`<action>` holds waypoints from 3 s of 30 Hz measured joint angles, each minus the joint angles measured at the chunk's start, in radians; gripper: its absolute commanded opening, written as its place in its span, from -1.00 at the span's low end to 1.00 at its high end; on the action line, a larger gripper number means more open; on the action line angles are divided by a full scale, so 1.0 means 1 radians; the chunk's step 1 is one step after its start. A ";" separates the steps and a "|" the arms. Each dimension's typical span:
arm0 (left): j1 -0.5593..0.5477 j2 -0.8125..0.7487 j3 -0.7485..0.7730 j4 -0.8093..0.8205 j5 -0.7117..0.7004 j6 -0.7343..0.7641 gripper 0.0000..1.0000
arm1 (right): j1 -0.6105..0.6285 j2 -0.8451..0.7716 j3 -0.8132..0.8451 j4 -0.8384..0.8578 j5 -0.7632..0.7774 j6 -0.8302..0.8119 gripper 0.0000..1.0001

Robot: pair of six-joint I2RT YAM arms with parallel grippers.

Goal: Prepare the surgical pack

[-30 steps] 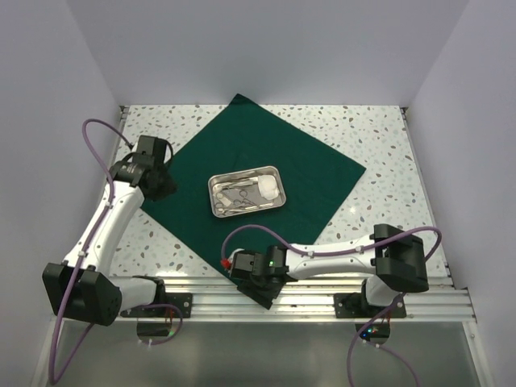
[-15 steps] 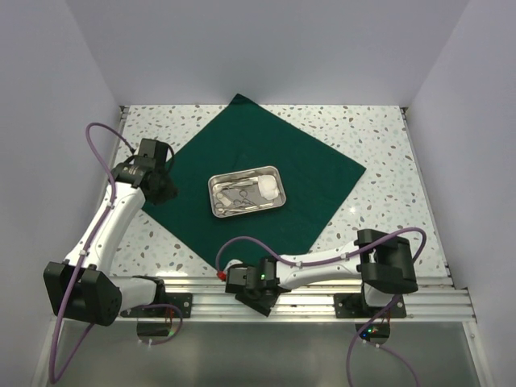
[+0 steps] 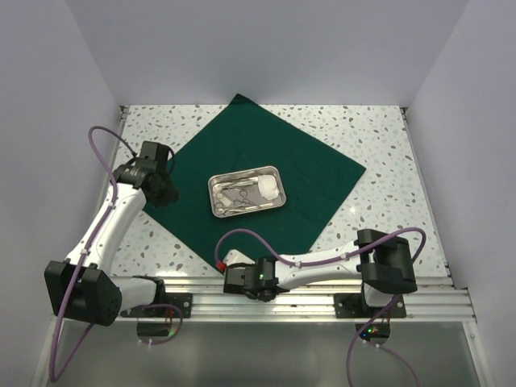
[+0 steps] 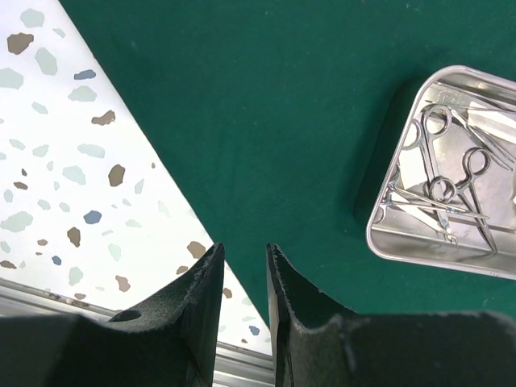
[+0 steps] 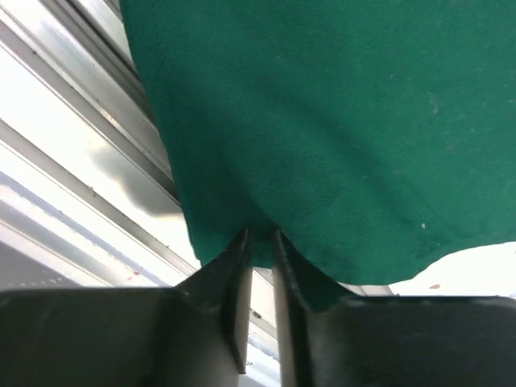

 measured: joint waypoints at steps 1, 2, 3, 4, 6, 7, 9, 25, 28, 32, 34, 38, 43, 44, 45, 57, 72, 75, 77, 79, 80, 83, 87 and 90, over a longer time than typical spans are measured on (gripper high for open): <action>0.000 0.000 -0.002 0.000 0.001 -0.002 -0.38 | 0.000 0.000 0.000 0.000 0.003 -0.001 -0.66; 0.000 0.000 -0.004 0.000 0.004 -0.004 -0.38 | 0.000 0.000 0.001 0.000 0.006 0.000 -0.64; 0.000 0.000 -0.005 0.000 0.006 -0.004 -0.38 | 0.000 0.000 0.001 0.000 0.006 0.000 -0.60; 0.000 0.000 -0.005 0.000 0.010 -0.004 -0.38 | 0.000 -0.001 0.001 0.000 0.004 0.000 -0.52; 0.000 0.000 -0.005 0.000 0.016 -0.004 -0.38 | 0.000 -0.006 0.001 -0.001 -0.003 0.006 -0.29; 0.000 0.000 -0.005 0.000 0.019 -0.004 -0.38 | 0.000 -0.013 0.001 -0.001 -0.006 0.005 -0.25; 0.000 0.000 -0.005 0.001 0.022 -0.004 -0.38 | -0.001 -0.038 -0.005 0.008 -0.030 0.005 -0.19; 0.000 0.001 -0.005 0.001 0.058 -0.004 -0.39 | 0.001 -0.095 -0.090 0.097 -0.162 0.061 0.26; 0.000 -0.002 -0.011 0.002 0.065 -0.004 -0.39 | -0.015 -0.183 -0.140 0.098 -0.174 0.119 0.30; 0.000 -0.007 -0.026 0.001 0.075 -0.004 -0.39 | -0.088 -0.388 -0.226 0.110 -0.213 0.208 0.41; 0.000 -0.008 -0.029 0.003 0.080 -0.003 -0.39 | -0.153 -0.497 -0.288 0.137 -0.251 0.250 0.53; 0.000 -0.008 -0.031 0.004 0.091 -0.003 -0.39 | -0.343 -0.636 -0.457 0.231 -0.397 0.318 0.63; 0.000 -0.008 -0.031 0.005 0.105 -0.003 -0.39 | -0.441 -0.644 -0.580 0.314 -0.523 0.390 0.65; 0.000 -0.008 -0.031 0.005 0.106 -0.003 -0.39 | -0.443 -0.643 -0.594 0.337 -0.542 0.403 0.65; 0.000 -0.008 -0.031 0.005 0.108 -0.003 -0.39 | -0.443 -0.642 -0.607 0.365 -0.558 0.417 0.64; 0.000 -0.021 -0.041 0.000 0.125 -0.003 -0.39 | -0.448 -0.547 -0.767 0.767 -0.605 0.575 0.53; 0.000 -0.060 -0.052 -0.005 0.128 -0.003 -0.39 | -0.438 -0.541 -0.769 0.894 -0.500 0.719 -0.69; 0.000 -0.063 -0.052 -0.008 0.127 -0.003 -0.39 | -0.438 -0.541 -0.752 0.882 -0.496 0.735 -0.93; 0.000 -0.067 -0.048 -0.016 0.125 -0.003 -0.38 | -0.438 -0.542 -0.713 0.843 -0.496 0.737 -1.00; 0.000 -0.067 -0.031 -0.030 0.118 -0.003 -0.38 | -0.448 -0.543 -0.647 0.782 -0.497 0.728 -1.00; 0.000 -0.067 -0.018 -0.035 0.112 -0.003 -0.38 | -0.457 -0.543 -0.601 0.748 -0.499 0.721 -1.00; 0.000 -0.066 0.035 -0.053 0.093 -0.003 -0.38 | -0.521 -0.542 -0.465 0.682 -0.513 0.687 -1.00; 0.000 -0.061 0.107 -0.063 0.066 -0.003 -0.38 | -0.713 -0.483 -0.284 0.637 -0.583 0.637 -1.00; 0.000 -0.049 0.142 -0.064 0.053 -0.003 -0.38 | -0.850 -0.367 -0.166 0.625 -0.643 0.608 -1.00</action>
